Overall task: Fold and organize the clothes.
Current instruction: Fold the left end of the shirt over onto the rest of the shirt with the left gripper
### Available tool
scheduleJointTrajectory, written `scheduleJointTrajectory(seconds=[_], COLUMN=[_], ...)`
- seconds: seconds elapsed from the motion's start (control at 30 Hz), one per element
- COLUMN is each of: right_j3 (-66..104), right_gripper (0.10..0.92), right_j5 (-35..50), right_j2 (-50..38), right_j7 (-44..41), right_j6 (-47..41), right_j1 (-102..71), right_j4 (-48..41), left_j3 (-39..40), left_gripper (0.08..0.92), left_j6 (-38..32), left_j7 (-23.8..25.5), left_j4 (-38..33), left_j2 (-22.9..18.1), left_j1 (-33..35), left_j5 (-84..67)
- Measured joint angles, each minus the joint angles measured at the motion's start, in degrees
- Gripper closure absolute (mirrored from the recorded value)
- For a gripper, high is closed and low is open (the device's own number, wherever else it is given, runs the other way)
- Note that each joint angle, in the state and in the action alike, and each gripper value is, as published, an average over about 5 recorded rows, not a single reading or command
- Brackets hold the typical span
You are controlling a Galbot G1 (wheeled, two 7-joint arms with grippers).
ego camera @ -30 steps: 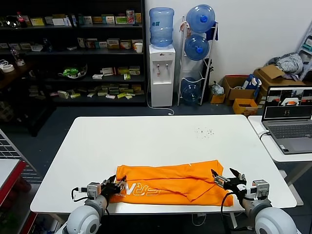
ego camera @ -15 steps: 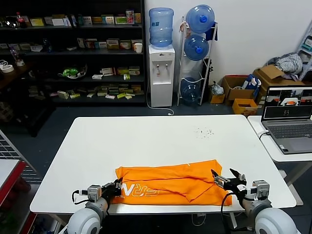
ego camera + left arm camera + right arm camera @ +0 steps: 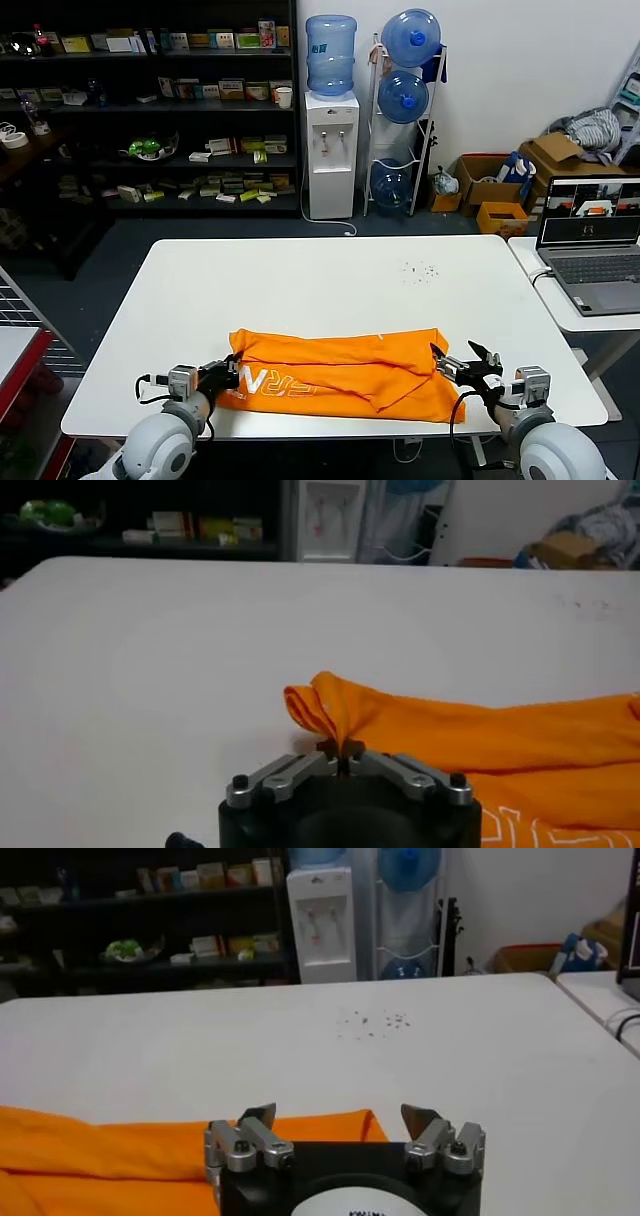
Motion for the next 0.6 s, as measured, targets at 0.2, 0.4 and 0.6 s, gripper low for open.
scheduleJointTrajectory(seconds=[0.2, 0.4, 0.6], right_j3=[-1.34, -2.48, -3.18], right_gripper=[0.203, 0.203, 0.203], right_j5=[-0.35, -0.84, -1.48], right_j2=[0.00, 0.01, 0.46], right_j7=[-0.47, -1.04, -1.19], right_j6=[0.48, 0.94, 1.18], right_j1=[1.62, 2.59, 3.11], right_j4=[-0.38, -0.70, -1.03], left_j3=[-4.63, -10.92, -15.99], left_gripper=[0.886, 0.886, 0.886], left_j6=[0.60, 0.69, 0.37], left_j7=[0.10, 1.15, 2.61], left_j4=[-0.50, 1.25, 5.24], left_j2=[5.44, 10.83, 16.16], left_j1=[2.06, 5.04, 6.08], left_j5=[-1.37, -2.03, -2.32])
